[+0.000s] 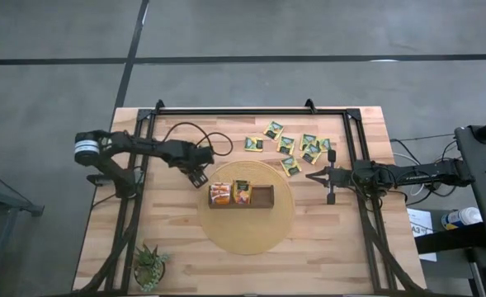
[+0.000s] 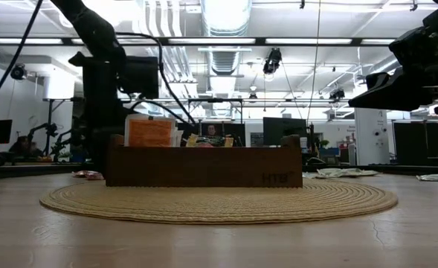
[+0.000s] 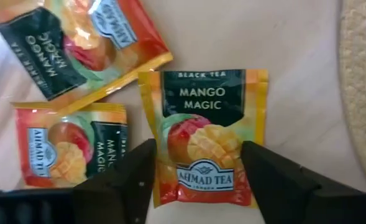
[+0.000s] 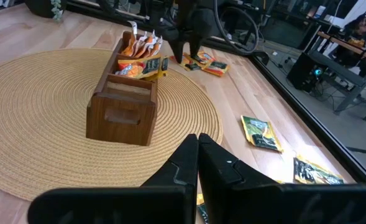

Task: Pick & Place Tea
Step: Put the orange tea bag into the middle section of the wooden organizer

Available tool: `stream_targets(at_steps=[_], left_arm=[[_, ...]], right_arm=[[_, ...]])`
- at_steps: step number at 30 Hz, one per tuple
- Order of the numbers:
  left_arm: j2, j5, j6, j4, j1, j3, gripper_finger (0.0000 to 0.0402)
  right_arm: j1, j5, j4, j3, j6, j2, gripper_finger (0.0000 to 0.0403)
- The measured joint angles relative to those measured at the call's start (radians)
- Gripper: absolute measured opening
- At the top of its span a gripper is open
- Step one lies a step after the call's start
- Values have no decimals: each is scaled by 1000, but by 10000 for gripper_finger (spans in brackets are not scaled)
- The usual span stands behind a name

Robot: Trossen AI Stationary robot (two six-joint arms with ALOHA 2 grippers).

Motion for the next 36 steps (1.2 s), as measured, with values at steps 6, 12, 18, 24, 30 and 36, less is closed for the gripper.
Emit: stream_targets(at_steps=[6, 12, 18, 24, 30, 36], left_arm=[[-25, 58, -6, -7, -11, 7, 45], [-170, 26, -32, -43, -38, 39, 4], [-321, -184, -85, -135, -121, 122, 2], [-352, -526, -80, -82, -273, 180, 1], [-268, -819, -24, 63, -383, 206, 1], [-170, -874, 108, 228, -395, 249, 0]], right_arm=[[0, 0, 0, 0, 0, 0, 8], [0, 0, 0, 0, 0, 1, 8], [0, 0, 0, 0, -2, 0, 9], [0, 0, 0, 0, -331, 1, 8], [0, -1, 1, 0, -500, 0, 9], [0, -94, 152, 0, -373, 2, 8]])
